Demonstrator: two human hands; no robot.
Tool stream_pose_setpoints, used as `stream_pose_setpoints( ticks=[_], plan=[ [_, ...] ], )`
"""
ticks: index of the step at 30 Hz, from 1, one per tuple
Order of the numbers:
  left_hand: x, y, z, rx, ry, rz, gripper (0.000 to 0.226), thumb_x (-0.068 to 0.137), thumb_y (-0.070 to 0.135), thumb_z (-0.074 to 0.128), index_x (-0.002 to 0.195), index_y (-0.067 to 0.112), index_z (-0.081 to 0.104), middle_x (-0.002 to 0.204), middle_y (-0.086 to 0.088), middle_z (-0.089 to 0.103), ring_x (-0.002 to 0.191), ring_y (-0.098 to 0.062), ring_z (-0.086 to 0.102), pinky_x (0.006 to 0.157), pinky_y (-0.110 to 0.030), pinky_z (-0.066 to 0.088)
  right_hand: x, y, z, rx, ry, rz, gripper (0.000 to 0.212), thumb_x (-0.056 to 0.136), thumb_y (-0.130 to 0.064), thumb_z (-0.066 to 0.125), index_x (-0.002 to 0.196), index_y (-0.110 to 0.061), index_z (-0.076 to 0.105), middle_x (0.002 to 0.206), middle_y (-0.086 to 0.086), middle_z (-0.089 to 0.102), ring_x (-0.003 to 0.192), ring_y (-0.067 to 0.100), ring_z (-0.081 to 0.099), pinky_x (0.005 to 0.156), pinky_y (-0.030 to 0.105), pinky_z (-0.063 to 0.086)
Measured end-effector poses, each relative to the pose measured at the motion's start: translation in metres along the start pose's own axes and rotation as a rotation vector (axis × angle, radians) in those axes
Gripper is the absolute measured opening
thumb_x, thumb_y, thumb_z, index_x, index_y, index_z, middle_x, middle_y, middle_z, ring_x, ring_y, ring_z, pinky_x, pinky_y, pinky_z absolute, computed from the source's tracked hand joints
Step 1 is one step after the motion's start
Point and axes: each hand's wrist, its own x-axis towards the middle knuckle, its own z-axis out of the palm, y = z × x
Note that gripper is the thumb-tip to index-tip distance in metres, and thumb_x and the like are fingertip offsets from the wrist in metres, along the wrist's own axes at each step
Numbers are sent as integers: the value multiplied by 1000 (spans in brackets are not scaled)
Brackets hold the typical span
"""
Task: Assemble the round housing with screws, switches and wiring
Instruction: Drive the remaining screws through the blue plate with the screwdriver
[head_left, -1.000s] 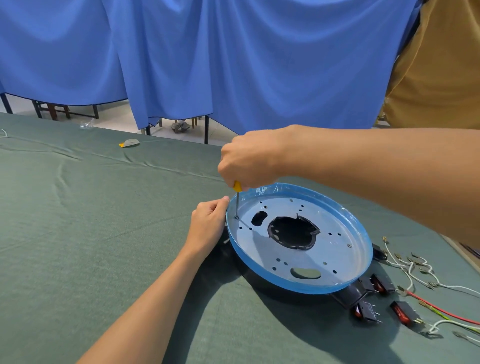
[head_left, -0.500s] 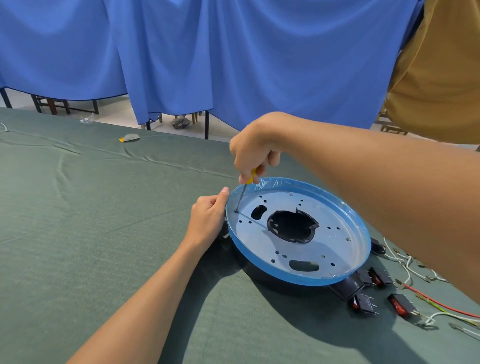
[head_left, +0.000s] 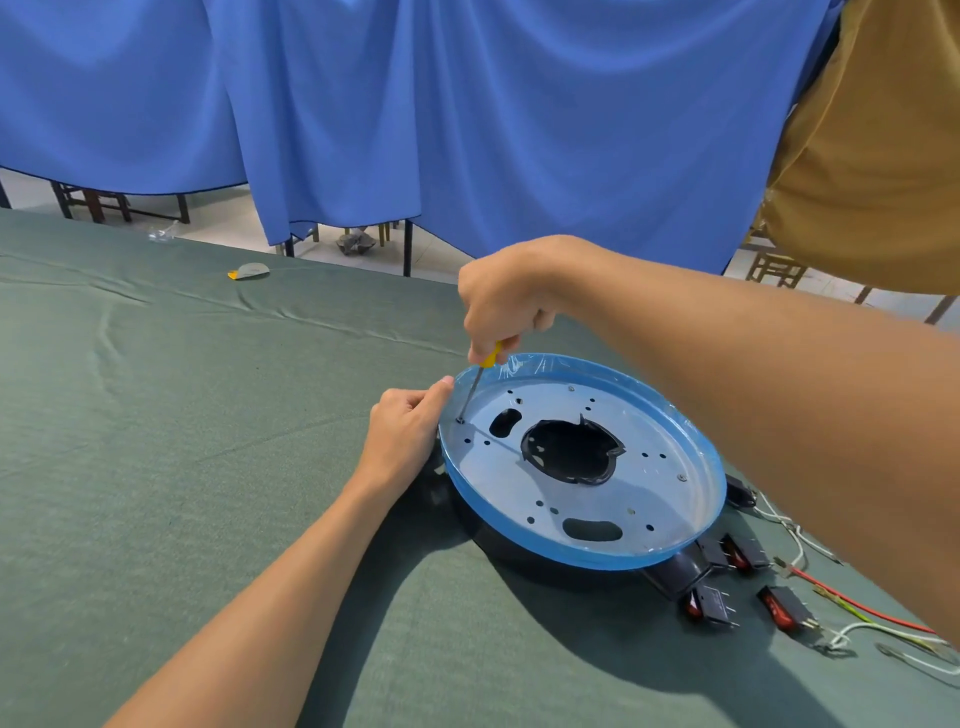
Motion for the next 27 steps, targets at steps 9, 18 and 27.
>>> stream_pose_setpoints(
  ticks=[9, 18, 27],
  plan=[
    [1, 1, 3, -21, -10, -21, 68, 82, 50, 52, 55, -9, 34, 54, -9, 36, 54, -20, 32, 59, -34, 27, -13, 3, 1, -44, 124, -114, 21, 82, -21, 74, 101, -13, 70, 90, 2, 68, 79, 17, 63, 54, 23, 41],
    [5, 17, -8, 124, -196, -272, 56, 72, 49, 53, 75, -6, 62, 67, -3, 71, 68, -24, 69, 70, -39, 60, 4, -3, 20, 162, 364, -84, 26, 86, -19, 52, 62, -14, 41, 53, 3, 58, 58, 21, 64, 48, 23, 38],
    [-13, 47, -3, 148, -300, -547, 15, 78, 12, 60, 92, 15, 57, 98, -6, 65, 91, -20, 62, 84, -37, 54, -5, 8, 29, 277, 398, -97, 28, 83, -32, 68, 72, -9, 58, 49, 3, 63, 63, 14, 66, 51, 27, 50]
  ],
)
